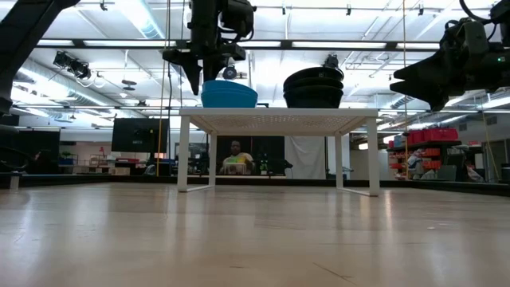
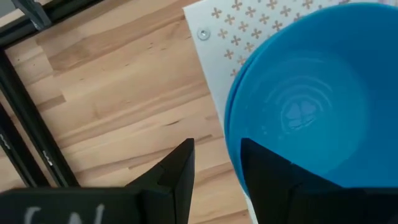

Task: Pick & Place Mini bowls
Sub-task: Stack the blue bowl on top of the other blue bowl on the shelf

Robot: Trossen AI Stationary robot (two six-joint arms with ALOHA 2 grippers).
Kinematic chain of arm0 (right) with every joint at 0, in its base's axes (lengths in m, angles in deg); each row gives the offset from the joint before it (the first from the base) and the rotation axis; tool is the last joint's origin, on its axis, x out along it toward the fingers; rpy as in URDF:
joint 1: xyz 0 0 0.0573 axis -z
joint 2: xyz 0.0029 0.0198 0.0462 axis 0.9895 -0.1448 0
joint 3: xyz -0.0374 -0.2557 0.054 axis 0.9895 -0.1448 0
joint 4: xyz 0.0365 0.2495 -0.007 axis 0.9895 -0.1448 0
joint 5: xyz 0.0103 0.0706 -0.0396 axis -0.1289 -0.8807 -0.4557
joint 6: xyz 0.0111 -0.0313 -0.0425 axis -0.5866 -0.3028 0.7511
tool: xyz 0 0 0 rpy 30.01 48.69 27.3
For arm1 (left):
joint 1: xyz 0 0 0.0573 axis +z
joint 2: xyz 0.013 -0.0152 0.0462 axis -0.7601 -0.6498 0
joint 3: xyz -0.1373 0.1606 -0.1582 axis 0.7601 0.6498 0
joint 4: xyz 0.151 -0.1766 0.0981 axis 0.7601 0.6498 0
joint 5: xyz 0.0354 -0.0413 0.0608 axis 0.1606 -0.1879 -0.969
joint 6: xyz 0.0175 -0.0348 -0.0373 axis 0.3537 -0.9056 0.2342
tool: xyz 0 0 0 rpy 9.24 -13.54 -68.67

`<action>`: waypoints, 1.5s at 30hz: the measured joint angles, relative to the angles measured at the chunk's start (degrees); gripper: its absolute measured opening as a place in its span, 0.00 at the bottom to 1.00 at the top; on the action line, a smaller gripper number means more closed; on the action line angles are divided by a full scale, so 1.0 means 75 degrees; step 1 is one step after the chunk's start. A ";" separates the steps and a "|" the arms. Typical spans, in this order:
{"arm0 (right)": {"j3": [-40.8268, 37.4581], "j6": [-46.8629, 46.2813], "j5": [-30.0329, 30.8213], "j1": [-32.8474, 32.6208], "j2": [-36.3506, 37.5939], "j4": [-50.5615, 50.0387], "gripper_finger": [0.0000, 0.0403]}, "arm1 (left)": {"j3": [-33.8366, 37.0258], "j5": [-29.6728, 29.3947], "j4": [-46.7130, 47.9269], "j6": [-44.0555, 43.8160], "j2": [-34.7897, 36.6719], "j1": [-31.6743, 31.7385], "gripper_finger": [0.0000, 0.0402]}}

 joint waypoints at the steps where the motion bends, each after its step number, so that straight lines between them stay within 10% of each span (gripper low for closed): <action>1: 0.0000 0.0000 0.0000 0.0000 0.0000 0.0000 0.49 | 0.0000 -0.0001 -0.0001 0.0003 0.0020 -0.0012 0.34; 45: 0.0000 0.0000 0.0000 0.0002 0.0000 0.0000 0.49 | 0.0001 -0.0590 -0.0322 -0.0052 0.0110 -0.0795 0.25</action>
